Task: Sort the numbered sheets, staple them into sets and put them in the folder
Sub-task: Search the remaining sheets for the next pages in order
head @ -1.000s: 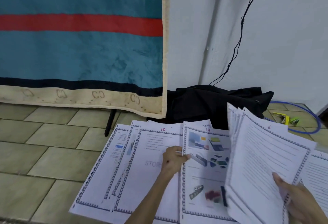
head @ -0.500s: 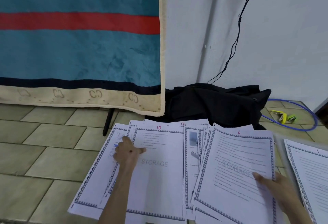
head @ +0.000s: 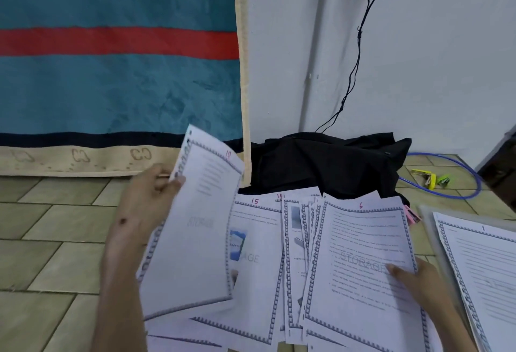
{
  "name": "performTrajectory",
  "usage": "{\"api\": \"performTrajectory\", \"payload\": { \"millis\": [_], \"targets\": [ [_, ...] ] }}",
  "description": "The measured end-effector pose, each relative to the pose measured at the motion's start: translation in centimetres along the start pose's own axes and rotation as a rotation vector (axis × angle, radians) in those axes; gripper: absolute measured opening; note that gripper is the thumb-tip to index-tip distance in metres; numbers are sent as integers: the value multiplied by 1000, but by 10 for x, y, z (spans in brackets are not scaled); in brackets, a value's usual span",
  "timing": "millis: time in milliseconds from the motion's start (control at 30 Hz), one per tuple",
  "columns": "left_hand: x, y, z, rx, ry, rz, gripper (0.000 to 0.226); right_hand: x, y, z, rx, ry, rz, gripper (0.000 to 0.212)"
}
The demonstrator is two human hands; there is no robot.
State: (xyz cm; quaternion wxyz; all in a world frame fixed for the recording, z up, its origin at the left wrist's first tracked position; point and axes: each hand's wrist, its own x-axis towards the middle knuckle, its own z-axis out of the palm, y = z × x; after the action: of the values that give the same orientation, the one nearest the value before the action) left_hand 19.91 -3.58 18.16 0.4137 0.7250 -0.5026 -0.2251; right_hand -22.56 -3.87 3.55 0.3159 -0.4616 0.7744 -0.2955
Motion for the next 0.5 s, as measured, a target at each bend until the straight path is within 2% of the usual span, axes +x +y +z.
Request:
{"api": "performTrajectory", "payload": {
  "millis": [100, 167, 233, 400, 500],
  "targets": [
    [-15, 38, -24, -183, 100, 144, 12, 1, 1, 0, 11, -4, -12, 10],
    [-14, 46, -26, -298, 158, 163, 9, 0, 0, -1, 16, -7, -17, 10],
    [-7, 42, -14, -302, 178, 120, 9, -1, -1, -2, 27, -6, -19, 10],
    [12, -19, 55, -278, -28, -141, 17, -4, -2, -5, 31, -18, -9, 8],
    [7, -66, 95, -202, -187, -233, 23, -6, -5, -6, 72, -25, 0, 10]
  ]
}}
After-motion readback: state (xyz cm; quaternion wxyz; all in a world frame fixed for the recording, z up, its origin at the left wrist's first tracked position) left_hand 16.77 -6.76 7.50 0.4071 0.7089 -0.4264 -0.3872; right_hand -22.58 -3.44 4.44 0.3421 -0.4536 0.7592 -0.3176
